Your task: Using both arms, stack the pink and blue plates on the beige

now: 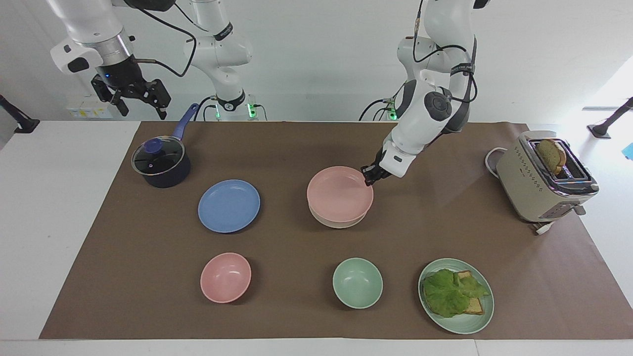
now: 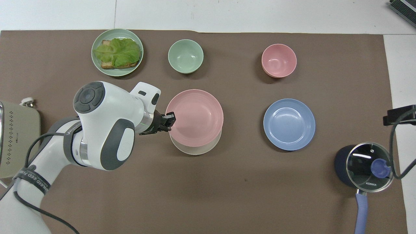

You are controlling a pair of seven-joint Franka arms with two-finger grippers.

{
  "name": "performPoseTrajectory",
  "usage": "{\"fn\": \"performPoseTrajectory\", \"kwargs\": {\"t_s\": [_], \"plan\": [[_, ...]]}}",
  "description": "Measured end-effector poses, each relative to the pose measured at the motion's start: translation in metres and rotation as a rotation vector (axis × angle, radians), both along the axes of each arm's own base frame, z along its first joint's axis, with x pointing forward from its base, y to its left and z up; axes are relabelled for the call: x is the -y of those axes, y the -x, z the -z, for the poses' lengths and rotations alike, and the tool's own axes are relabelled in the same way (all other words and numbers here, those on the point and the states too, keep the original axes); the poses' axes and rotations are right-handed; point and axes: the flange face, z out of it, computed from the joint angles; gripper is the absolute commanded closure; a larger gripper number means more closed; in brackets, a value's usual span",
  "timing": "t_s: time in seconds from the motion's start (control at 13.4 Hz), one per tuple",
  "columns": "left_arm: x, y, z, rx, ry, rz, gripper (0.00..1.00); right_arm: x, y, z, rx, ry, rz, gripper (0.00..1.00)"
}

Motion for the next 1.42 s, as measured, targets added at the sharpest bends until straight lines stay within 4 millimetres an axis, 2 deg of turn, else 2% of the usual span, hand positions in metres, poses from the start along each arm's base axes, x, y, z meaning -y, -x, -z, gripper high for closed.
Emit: {"fn": "performPoseTrajectory", "kwargs": {"t_s": [0.22, 0.45, 0.52, 0.6, 0.67, 1.12, 1.27, 1.42], "plan": [[-0.002, 0.000, 0.029, -0.004, -0.014, -0.015, 1.00, 0.000, 0.000, 0.000, 0.000, 0.000, 0.000, 0.00], [-0.004, 0.004, 0.035, -0.014, -0.020, -0.015, 1.00, 0.000, 0.000, 0.000, 0.000, 0.000, 0.000, 0.00], [-0.004, 0.004, 0.035, -0.014, -0.020, -0.015, 0.86, 0.000, 0.000, 0.000, 0.000, 0.000, 0.000, 0.00], [-0.004, 0.004, 0.035, -0.013, -0.020, -0.016, 0.10, 0.000, 0.000, 0.000, 0.000, 0.000, 0.000, 0.00], [-0.004, 0.004, 0.035, -0.012, -0.019, -0.016, 0.00, 0.000, 0.000, 0.000, 0.000, 0.000, 0.000, 0.00], [-0.004, 0.002, 0.030, -0.001, -0.019, -0.011, 0.00, 0.000, 0.000, 0.000, 0.000, 0.000, 0.000, 0.00], [-0.008, -0.007, 0.019, 0.047, -0.063, 0.030, 0.00, 0.000, 0.000, 0.000, 0.000, 0.000, 0.000, 0.00], [-0.023, -0.023, -0.007, 0.085, -0.133, 0.080, 0.00, 0.000, 0.000, 0.000, 0.000, 0.000, 0.000, 0.00]]}}
